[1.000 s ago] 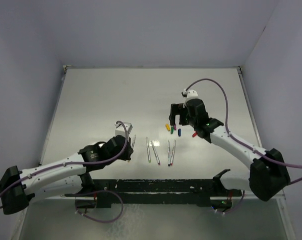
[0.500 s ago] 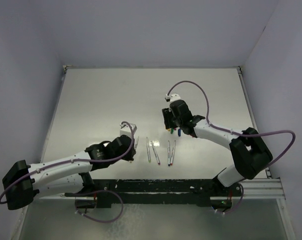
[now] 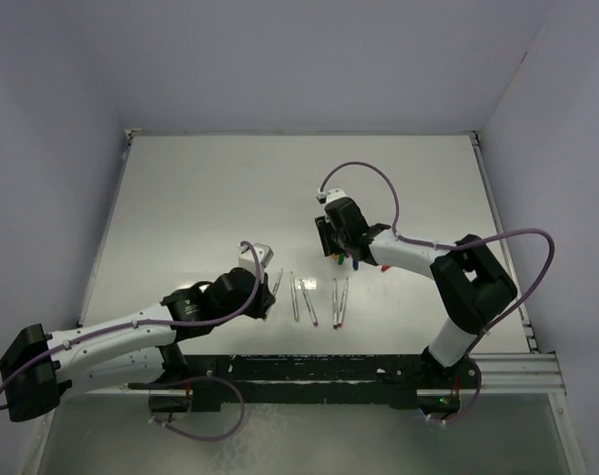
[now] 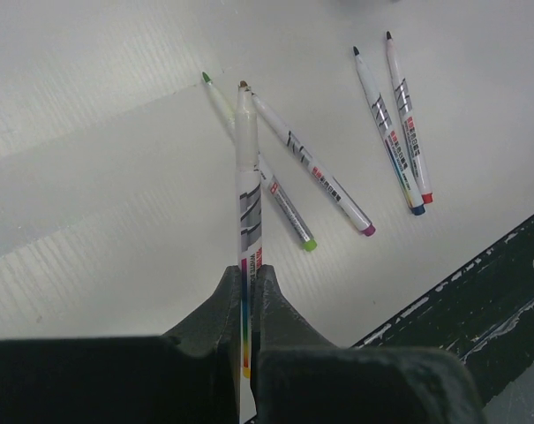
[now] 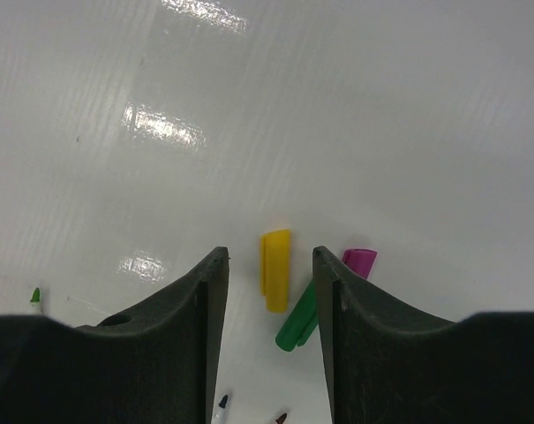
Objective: Insert the pens into the pen caps
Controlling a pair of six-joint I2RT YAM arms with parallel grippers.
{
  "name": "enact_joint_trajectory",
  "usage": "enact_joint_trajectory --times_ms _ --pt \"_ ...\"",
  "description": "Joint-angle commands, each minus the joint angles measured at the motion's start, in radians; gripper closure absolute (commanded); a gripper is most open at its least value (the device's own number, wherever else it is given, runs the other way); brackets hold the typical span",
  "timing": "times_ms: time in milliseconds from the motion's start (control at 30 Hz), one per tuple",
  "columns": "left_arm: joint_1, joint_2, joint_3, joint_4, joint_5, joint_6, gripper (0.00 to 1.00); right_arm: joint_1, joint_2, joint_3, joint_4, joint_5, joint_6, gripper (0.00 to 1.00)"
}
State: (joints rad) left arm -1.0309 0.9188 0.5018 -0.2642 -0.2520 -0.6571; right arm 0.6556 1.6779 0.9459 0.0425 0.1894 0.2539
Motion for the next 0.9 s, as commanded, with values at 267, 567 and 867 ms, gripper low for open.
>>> enact_joint_trajectory --times_ms 267,567,867 --pt "-0.006 0.012 0.004 0.080 0.037 0.030 1.00 0.008 0.034 0.018 0.022 0.010 -0.011 0.59" --pt "-0.005 0.026 0.008 0.075 0.033 0.024 1.00 0.008 0.059 0.016 0.019 0.019 -0.007 0.62" --pt "-0.006 0.028 0.006 0.069 0.026 0.015 1.00 0.009 0.081 0.013 -0.001 0.016 0.005 0.66"
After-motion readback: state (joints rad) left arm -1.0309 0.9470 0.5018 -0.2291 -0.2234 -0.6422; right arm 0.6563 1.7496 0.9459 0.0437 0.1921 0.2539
